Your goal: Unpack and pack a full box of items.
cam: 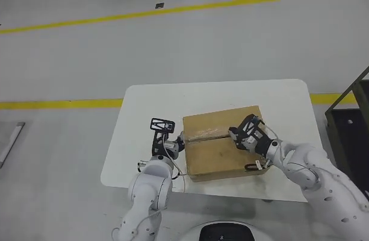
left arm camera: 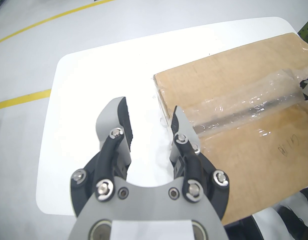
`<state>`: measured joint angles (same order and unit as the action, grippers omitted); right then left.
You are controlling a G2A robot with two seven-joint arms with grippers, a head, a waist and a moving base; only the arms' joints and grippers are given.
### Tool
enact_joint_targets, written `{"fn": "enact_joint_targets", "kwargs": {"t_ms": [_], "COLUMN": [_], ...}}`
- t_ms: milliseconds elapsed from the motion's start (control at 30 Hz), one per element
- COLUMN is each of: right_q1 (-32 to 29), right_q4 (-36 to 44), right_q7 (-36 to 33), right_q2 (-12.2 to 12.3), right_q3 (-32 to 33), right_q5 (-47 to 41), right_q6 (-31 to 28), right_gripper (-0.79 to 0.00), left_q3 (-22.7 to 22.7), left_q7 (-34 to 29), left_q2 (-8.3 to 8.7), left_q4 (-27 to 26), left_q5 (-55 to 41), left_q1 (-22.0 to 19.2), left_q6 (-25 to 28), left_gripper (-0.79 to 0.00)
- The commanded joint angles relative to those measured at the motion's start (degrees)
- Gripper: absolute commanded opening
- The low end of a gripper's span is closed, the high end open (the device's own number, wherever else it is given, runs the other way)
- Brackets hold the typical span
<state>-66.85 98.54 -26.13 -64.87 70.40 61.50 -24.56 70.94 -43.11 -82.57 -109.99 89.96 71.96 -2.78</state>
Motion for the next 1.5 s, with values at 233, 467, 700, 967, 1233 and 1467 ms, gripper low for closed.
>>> {"fn": "enact_joint_targets", "kwargs": {"t_ms": [233, 467, 700, 967, 1233, 1467], "right_q1": [1.04, 0.42, -0.76, -2.35, -0.07, -0.11], "right_q4": [0.36, 1.17, 4.03, 0.99, -2.0, -2.56], "right_q7": [-2.18, -4.0, -2.73, -6.18, -30.83, -33.75], "right_q2": [0.49, 0.83, 1.13, 1.52, 2.8, 3.16], "right_q3": [0.32, 2.11, 8.52, 17.63, 24.28, 24.9], "right_q5": [4.6, 1.97, -7.44, -26.35, -56.0, -58.63], "right_q6": [-3.69, -4.35, 0.72, 6.42, 10.73, 11.68], "right_gripper": [-0.785, -0.785, -0.785, -0.419, 0.0, 0.0], "left_q3": [-2.54, -3.89, -4.65, -3.62, -2.65, -2.11], "left_q7": [0.62, 1.02, 1.47, 1.67, 2.04, 1.75], "left_q2": [-0.59, -1.04, -1.46, -1.47, -1.28, -1.11], "left_q4": [3.06, 6.62, 8.97, 7.97, 6.07, 4.5], "left_q5": [-1.66, -2.48, -2.75, -3.39, -3.97, -4.24], "left_q1": [-3.27, -5.78, -7.59, -7.35, -6.38, -5.23], "left_q6": [-0.8, -1.68, -3.5, -3.37, -1.39, -0.26], "left_gripper": [0.0, -0.523, -0.496, 0.0, 0.0, 0.0]}}
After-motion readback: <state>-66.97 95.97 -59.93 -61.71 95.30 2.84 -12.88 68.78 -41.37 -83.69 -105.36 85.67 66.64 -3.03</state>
